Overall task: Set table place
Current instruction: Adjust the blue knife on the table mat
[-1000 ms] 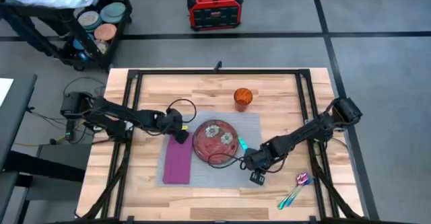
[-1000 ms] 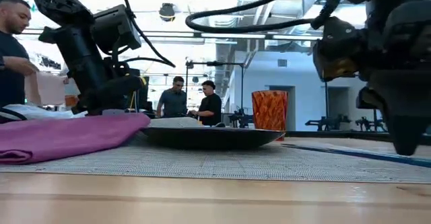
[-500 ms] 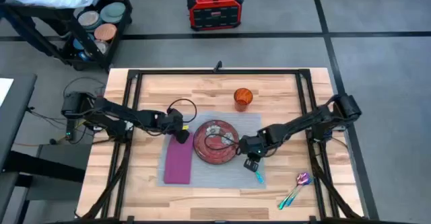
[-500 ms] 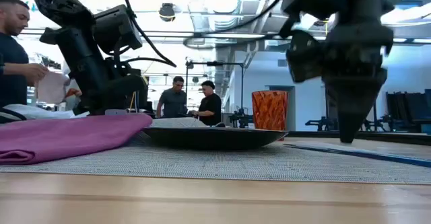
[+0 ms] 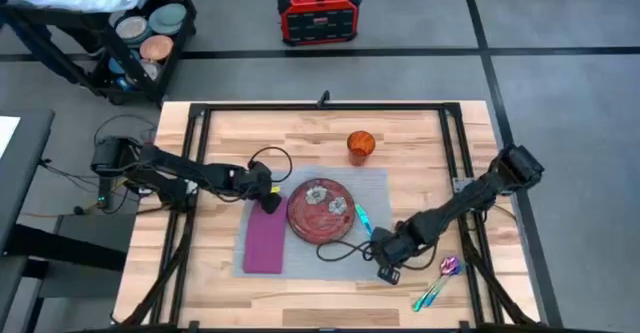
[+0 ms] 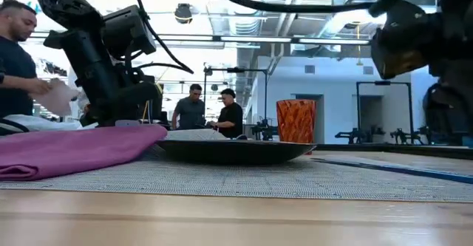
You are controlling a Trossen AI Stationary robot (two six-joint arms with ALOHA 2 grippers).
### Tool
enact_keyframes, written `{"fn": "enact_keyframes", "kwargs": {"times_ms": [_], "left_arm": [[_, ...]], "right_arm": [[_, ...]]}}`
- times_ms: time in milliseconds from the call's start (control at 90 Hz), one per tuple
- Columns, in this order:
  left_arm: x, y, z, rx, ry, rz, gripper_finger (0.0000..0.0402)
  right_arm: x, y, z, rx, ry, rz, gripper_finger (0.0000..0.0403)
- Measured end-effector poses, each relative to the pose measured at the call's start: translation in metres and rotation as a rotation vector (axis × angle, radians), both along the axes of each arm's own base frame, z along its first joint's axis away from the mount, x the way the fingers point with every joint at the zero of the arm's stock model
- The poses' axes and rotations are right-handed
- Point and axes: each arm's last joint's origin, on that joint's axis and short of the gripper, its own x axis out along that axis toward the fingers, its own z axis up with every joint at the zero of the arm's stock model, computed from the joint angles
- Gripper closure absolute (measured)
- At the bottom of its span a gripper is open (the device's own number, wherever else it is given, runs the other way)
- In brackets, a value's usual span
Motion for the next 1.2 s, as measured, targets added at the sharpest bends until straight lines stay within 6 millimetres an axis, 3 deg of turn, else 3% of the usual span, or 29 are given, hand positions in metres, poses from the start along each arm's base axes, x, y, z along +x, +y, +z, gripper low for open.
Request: {"fn": "enact_keyframes", "kwargs": {"times_ms": [244, 733, 1200], "left_arm": [[0.0, 0.0, 0.0, 0.001, 0.0, 0.0, 0.0401], [0.0, 0.0, 0.0, 0.012, 0.0, 0.005, 0.0401], [0.0, 0.0, 0.0, 0.017, 0.001, 0.006, 0.0401]], "right_arm": [[-0.001, 0.0, -0.001, -0.006, 0.014, -0.01, 0.0403], [-0.017, 0.021, -0.002, 0.001, 0.05, -0.007, 0.0403], [-0.01, 0.023, -0.014, 0.019, 0.05, 0.024, 0.0403]]}}
